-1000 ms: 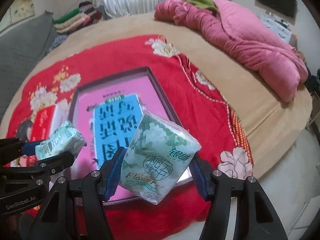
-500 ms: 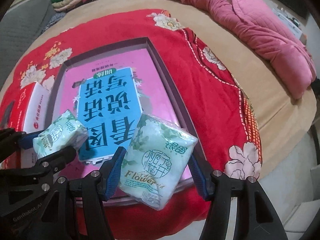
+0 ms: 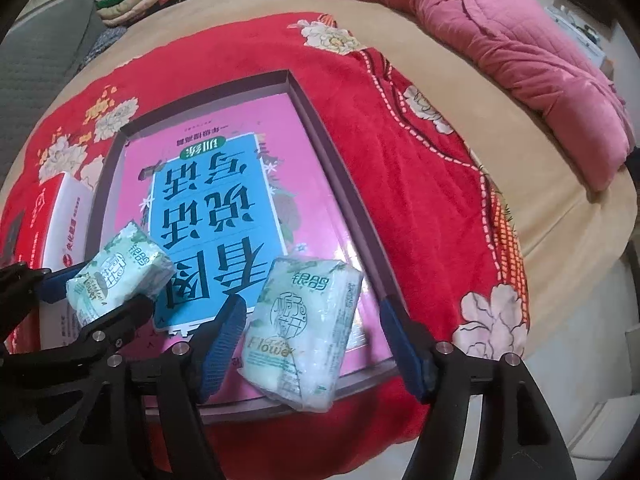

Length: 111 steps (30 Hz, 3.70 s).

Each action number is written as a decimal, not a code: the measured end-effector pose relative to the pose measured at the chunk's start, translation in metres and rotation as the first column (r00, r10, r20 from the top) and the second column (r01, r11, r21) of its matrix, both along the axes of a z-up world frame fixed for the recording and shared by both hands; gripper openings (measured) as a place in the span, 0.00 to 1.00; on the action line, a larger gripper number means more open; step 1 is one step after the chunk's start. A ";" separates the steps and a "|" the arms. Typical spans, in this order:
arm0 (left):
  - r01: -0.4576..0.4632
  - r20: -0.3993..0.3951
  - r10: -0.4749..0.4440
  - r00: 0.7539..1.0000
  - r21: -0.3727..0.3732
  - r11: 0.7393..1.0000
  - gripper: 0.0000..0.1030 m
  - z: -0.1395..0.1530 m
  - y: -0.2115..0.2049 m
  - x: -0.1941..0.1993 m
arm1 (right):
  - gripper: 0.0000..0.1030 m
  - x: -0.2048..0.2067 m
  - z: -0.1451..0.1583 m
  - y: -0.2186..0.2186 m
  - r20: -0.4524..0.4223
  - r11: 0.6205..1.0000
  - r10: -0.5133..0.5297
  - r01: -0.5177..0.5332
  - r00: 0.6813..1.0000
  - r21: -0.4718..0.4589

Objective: Organize soft objects
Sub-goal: 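Carry the tissue pack with the right tool into the pink book tray and release, then withdraw the right tool from the tray back toward the pile, then grasp the white teddy bear with the right tool while the left tool grasps the snack bag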

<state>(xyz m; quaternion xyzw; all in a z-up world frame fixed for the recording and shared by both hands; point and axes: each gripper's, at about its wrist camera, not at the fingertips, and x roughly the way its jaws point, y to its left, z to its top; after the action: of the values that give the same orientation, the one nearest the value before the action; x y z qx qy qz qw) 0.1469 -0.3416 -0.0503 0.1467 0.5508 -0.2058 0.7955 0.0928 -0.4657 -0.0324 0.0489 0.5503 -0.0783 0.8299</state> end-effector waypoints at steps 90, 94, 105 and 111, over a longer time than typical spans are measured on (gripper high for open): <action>-0.529 0.172 0.549 0.818 -0.151 0.835 0.81 0.100 0.380 -0.051 | 0.78 -0.031 0.100 0.245 0.253 0.950 0.305 -0.310 0.918 -0.019; -0.550 0.156 0.569 0.807 -0.152 0.821 0.81 0.089 0.393 -0.053 | 0.78 -0.034 0.092 0.265 0.245 0.938 0.340 -0.346 0.908 -0.019; -0.534 0.110 0.548 0.830 -0.129 0.835 0.81 0.049 0.395 -0.055 | 0.78 -0.036 0.052 0.304 0.174 0.907 0.416 -0.420 0.892 -0.015; -0.537 0.079 0.546 0.834 -0.111 0.836 0.81 0.025 0.397 -0.052 | 0.78 -0.024 0.025 0.317 0.109 0.917 0.396 -0.399 0.912 -0.001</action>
<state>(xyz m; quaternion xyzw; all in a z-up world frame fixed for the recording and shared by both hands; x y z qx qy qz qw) 0.0946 0.0558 -0.0250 -0.0381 0.5169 0.0127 0.8551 0.0683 -0.1489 -0.0073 -0.0512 0.5042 0.1005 0.8562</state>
